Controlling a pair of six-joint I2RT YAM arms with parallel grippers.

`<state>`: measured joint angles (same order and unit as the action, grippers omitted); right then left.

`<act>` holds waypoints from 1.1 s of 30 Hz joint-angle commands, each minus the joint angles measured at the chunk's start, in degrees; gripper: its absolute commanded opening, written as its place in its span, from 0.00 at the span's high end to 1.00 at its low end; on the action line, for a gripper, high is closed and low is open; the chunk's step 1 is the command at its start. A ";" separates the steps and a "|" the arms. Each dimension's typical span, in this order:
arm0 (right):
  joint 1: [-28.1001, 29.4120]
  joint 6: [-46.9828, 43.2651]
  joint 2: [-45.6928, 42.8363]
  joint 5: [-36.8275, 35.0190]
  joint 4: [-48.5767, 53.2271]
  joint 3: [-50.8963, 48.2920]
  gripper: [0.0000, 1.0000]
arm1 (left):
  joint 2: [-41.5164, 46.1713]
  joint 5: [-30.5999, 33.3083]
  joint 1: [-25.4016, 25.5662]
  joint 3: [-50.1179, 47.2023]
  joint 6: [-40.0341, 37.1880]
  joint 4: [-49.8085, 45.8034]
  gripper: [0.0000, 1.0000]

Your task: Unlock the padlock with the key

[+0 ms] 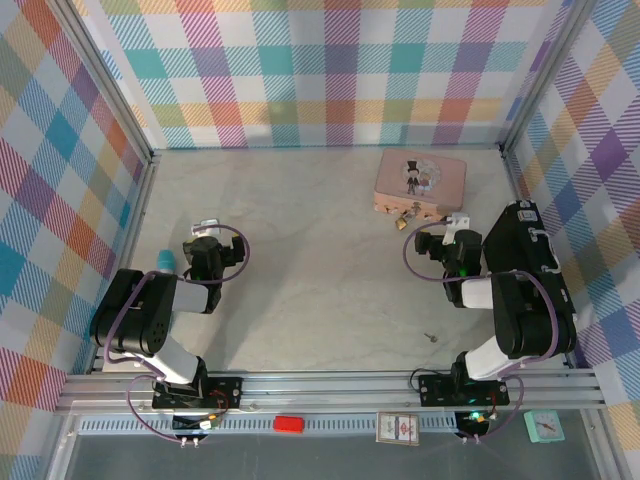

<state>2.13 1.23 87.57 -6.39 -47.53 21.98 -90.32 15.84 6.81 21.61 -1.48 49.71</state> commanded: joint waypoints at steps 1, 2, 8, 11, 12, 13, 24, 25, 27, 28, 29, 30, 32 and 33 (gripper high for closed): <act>-0.37 0.35 0.32 0.76 -0.73 1.18 0.01 | -0.29 -0.96 -0.56 1.25 0.54 1.18 0.00; -0.46 0.33 0.28 0.77 -0.81 1.16 0.01 | -0.28 -0.98 -0.56 1.25 0.59 1.20 0.00; -0.40 0.29 0.32 0.71 -0.72 1.14 0.01 | -0.29 -1.03 -0.57 1.25 0.64 1.18 0.00; -0.38 0.34 0.32 0.77 -0.72 1.14 0.01 | -0.25 -1.00 -0.51 1.25 0.55 1.18 0.00; -0.38 0.35 0.32 0.77 -0.72 1.14 0.01 | -0.29 -1.06 -0.56 1.25 0.62 1.18 0.00; -0.40 0.35 0.32 0.77 -0.72 1.14 0.01 | -0.29 -1.02 -0.49 1.25 0.54 1.18 0.00; -0.43 0.42 0.32 0.77 -0.72 1.14 0.01 | -0.28 -1.04 -0.65 1.25 0.62 1.18 0.00; -0.46 0.30 0.32 0.77 -0.70 1.14 0.01 | -0.20 -0.99 -0.59 1.25 0.62 1.18 0.00; -0.42 0.35 0.23 0.76 -0.81 1.14 0.01 | -0.20 -1.02 -0.56 1.14 0.58 1.39 0.00; -0.46 0.35 0.23 0.72 -0.89 1.05 0.01 | -0.18 -0.96 -0.55 1.00 0.52 1.64 0.00; -0.42 0.24 0.10 0.73 -1.03 0.97 0.01 | -0.12 -0.87 -0.50 0.83 0.25 2.01 0.00; -0.40 -0.01 0.02 1.30 -1.07 0.92 0.01 | 0.45 -0.84 -0.13 0.69 -0.22 1.83 0.00; -0.36 -1.64 -1.04 5.21 0.20 1.06 0.01 | 2.79 -0.04 0.94 -0.13 -1.08 1.29 0.00; -0.18 -2.56 -1.78 6.69 0.24 0.72 0.01 | 3.93 1.09 1.45 -1.01 -1.41 2.35 0.00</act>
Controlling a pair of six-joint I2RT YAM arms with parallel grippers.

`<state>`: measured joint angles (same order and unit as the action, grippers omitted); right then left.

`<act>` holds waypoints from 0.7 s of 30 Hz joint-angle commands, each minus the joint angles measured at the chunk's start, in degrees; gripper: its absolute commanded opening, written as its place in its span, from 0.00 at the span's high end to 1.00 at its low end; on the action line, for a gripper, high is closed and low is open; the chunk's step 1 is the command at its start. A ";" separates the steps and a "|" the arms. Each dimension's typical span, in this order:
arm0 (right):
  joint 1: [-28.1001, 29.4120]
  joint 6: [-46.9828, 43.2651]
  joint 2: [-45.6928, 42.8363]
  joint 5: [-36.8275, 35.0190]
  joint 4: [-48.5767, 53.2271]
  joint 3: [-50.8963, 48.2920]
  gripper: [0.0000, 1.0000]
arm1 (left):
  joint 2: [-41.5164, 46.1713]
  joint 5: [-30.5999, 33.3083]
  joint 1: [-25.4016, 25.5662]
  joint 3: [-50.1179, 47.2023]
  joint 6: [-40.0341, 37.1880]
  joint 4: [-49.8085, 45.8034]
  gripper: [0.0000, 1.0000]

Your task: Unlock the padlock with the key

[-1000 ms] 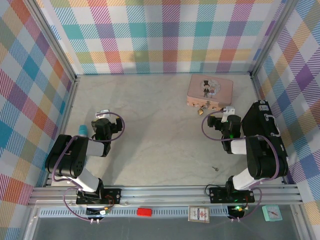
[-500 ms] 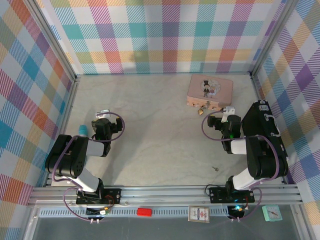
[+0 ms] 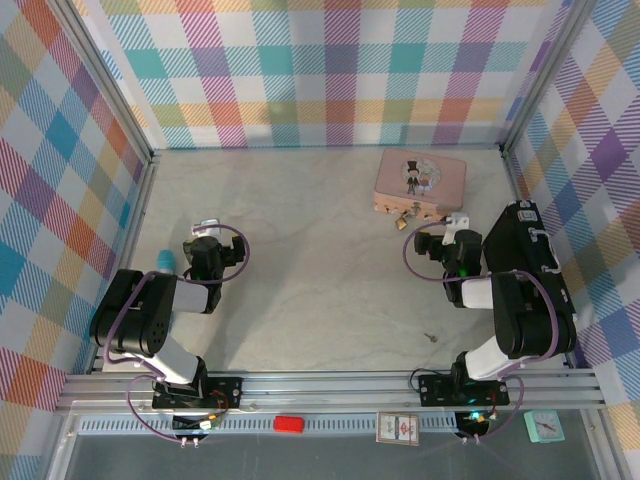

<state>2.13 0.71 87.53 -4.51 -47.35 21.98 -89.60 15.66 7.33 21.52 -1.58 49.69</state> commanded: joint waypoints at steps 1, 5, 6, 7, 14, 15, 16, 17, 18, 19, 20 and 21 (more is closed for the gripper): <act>-0.11 -2.28 -2.51 4.85 -1.17 -0.28 0.01 | 4.69 2.94 1.50 -1.76 -1.35 2.73 0.00; 2.32 -4.68 -10.03 4.11 7.26 0.37 0.01 | 11.56 7.85 4.84 -3.47 -3.93 1.46 0.00; 3.28 -5.66 -12.48 3.93 10.11 0.98 0.01 | 13.85 8.53 5.61 -3.35 -4.59 -0.36 0.00; 4.40 -5.82 -14.77 3.28 12.50 1.27 0.01 | 16.04 9.64 6.29 -3.01 -4.44 -2.49 0.00; 6.75 5.00 -26.62 6.93 38.67 13.83 0.01 | 32.01 8.67 6.99 8.18 13.73 -34.56 0.00; 6.75 7.10 -27.46 6.77 44.28 17.12 0.01 | 33.71 7.20 6.99 9.42 15.82 -37.57 0.00; 6.75 8.95 -28.28 5.75 49.57 20.06 0.01 | 35.59 6.79 6.99 10.56 18.28 -40.95 0.00; 6.73 10.41 -28.90 4.58 53.98 22.45 0.01 | 37.09 7.43 6.97 11.53 21.02 -44.50 0.00; 6.68 11.76 -29.50 3.14 58.52 24.91 0.01 | 38.92 9.12 6.99 13.04 25.18 -49.12 0.00; 6.64 13.51 -30.09 2.00 62.54 26.92 0.01 | 40.40 10.74 6.91 14.74 28.89 -54.93 0.00; 6.66 14.88 -30.70 1.31 65.36 28.27 0.01 | 41.29 11.02 6.91 15.88 30.25 -58.40 0.00; 6.65 16.41 -31.41 1.05 67.84 29.44 0.01 | 42.10 10.21 6.91 16.73 29.67 -60.90 0.00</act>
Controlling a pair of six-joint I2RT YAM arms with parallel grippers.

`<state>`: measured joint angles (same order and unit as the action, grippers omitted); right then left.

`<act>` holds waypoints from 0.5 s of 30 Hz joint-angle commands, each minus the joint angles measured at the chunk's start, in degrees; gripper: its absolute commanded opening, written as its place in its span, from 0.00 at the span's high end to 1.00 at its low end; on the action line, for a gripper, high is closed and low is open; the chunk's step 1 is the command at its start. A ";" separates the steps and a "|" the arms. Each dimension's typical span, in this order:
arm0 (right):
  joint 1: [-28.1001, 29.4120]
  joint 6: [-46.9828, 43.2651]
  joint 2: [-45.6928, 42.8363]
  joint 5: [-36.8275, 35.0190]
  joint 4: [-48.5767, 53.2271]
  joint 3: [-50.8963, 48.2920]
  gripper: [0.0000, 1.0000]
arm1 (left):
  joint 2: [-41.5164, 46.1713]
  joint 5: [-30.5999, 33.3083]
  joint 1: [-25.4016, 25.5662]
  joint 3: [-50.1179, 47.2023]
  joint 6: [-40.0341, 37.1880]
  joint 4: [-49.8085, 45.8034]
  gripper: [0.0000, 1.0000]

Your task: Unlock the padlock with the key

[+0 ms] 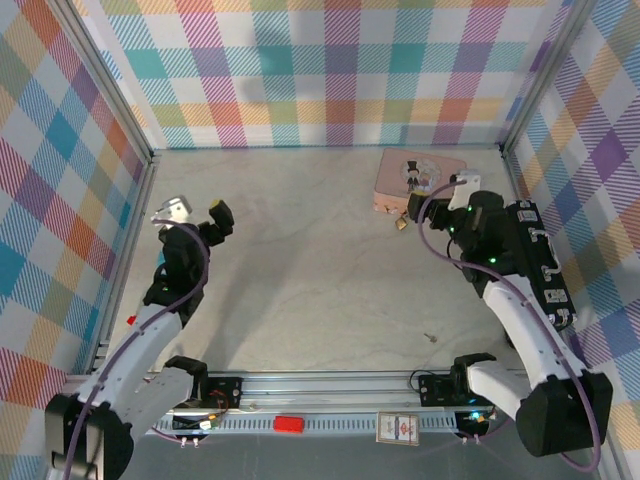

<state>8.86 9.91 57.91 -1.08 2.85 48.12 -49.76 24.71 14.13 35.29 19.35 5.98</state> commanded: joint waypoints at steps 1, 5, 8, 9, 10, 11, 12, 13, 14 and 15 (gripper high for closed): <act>-0.15 9.27 -2.52 -2.31 19.72 3.94 0.01 | 2.69 -0.12 0.11 3.75 8.23 -19.25 0.00; -0.35 19.28 -4.68 0.74 26.92 6.02 0.01 | 2.97 -1.46 0.11 6.81 14.18 -28.91 0.00; -0.43 18.63 -5.59 4.02 30.98 7.14 0.01 | 3.00 -7.48 0.11 6.14 13.38 -28.42 0.00; -0.43 17.70 -5.58 5.39 33.03 7.95 0.01 | 2.89 -10.04 0.11 5.79 12.64 -28.27 0.00; -0.47 17.16 -5.51 6.44 34.86 8.71 0.01 | 2.70 -12.58 0.11 5.36 12.11 -28.22 0.00; -0.36 16.82 -5.21 7.33 38.11 9.75 0.01 | 2.48 -15.84 0.11 5.04 10.97 -28.06 0.00; -0.21 16.90 -4.78 7.76 40.69 10.72 0.01 | 2.15 -19.51 0.11 4.40 9.66 -27.49 0.00; 0.02 17.06 -4.37 8.37 42.93 11.38 0.01 | 1.95 -21.06 0.34 3.74 9.45 -27.05 0.00; 0.73 17.23 -3.86 8.88 45.32 11.79 0.01 | 1.30 -21.43 0.82 3.31 9.90 -27.42 0.00; 2.14 17.73 -3.59 8.59 47.37 11.80 0.01 | 0.32 -21.58 1.78 3.21 9.60 -27.80 0.00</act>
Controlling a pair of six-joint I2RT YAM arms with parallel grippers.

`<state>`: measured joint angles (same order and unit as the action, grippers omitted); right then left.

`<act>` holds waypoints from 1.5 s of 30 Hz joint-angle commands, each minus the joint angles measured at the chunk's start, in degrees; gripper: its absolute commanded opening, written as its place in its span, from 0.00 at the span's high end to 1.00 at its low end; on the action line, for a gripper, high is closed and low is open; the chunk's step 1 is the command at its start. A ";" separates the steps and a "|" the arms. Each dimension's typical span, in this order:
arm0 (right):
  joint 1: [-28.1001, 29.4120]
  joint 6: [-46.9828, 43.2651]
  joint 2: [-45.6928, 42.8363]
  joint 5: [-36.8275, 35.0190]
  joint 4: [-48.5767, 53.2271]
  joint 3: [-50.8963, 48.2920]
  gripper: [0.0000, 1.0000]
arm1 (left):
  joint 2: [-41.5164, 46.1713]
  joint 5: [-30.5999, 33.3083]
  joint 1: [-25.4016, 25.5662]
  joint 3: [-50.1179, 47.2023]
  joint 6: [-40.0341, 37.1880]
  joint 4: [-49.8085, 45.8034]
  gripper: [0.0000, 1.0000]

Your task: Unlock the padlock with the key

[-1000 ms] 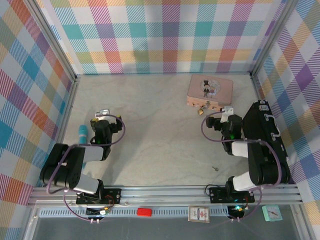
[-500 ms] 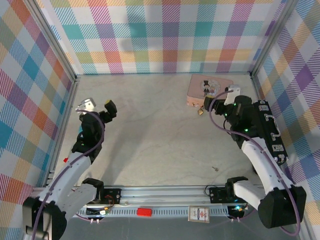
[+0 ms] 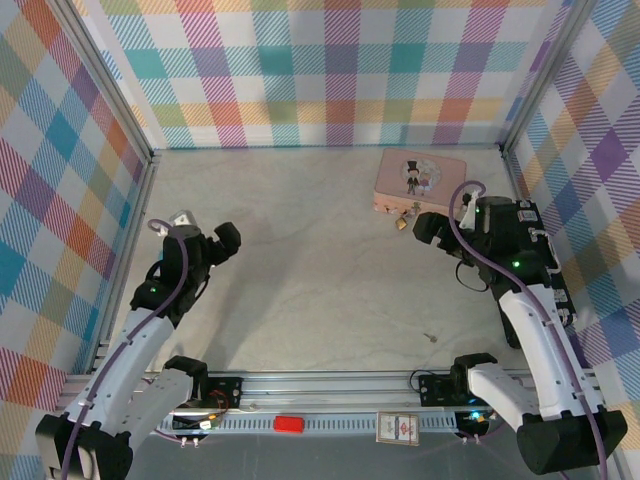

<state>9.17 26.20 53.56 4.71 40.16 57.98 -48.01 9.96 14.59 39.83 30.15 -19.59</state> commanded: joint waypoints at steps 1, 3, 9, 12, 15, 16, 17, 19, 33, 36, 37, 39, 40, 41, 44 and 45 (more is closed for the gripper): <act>3.40 2.08 0.76 2.18 11.44 1.61 0.01 | -2.39 -6.56 2.49 -1.26 -1.90 -2.71 0.00; 7.81 4.45 0.87 -0.64 14.58 0.64 0.01 | -4.58 -4.24 6.24 -0.91 -3.35 -3.52 0.00; 17.01 13.35 0.85 -3.64 20.75 -4.02 0.04 | -7.03 -4.42 11.85 -3.65 -5.73 2.03 0.00; 20.00 17.22 0.98 -5.03 23.50 -6.74 0.10 | -6.45 -4.81 12.80 -6.96 -6.49 7.99 0.00; 21.19 21.59 0.60 -5.38 24.93 -11.02 0.18 | -5.56 -4.46 13.30 -10.24 -7.58 12.83 0.00; 21.39 23.43 0.06 -5.66 25.05 -12.65 0.22 | -5.27 -4.51 13.42 -10.92 -8.20 13.70 0.00; 21.50 25.29 -0.41 -6.15 25.29 -14.05 0.24 | -5.02 -4.26 13.45 -11.29 -8.61 14.14 0.00; 21.58 29.32 -1.42 -7.36 25.51 -16.93 0.29 | -4.27 -3.62 13.51 -10.93 -8.60 12.87 0.00; 21.59 45.21 1.53 -13.80 15.46 -27.47 0.61 | -1.72 -5.11 13.71 -12.50 -7.12 13.04 0.00; 21.59 45.17 3.48 -15.11 15.03 -27.09 0.64 | -1.67 -5.38 13.70 -12.41 -7.16 13.09 0.00; 21.59 45.16 3.96 -15.68 15.03 -26.89 0.65 | -1.65 -5.46 13.71 -12.41 -7.14 13.09 0.00; 21.59 45.07 4.73 -16.76 14.88 -26.64 0.66 | -1.36 -5.56 13.71 -12.41 -7.12 13.09 0.00; 21.59 45.10 4.98 -17.05 14.73 -26.60 0.67 | -1.17 -5.64 13.71 -12.49 -7.14 13.12 0.00; 21.59 45.45 5.19 -17.18 14.62 -26.60 0.68 | -0.80 -5.72 13.69 -12.65 -7.13 13.33 0.00; 21.59 46.03 5.74 -17.34 14.26 -26.52 0.69 | 0.07 -5.61 13.69 -12.94 -7.13 13.53 0.00; 21.57 46.32 5.85 -17.50 14.33 -26.51 0.70 | 0.26 -5.56 13.71 -13.02 -7.13 13.47 0.00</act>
<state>30.46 70.41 58.98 -11.25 54.39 30.81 -49.19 4.95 27.68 28.03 22.90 -7.27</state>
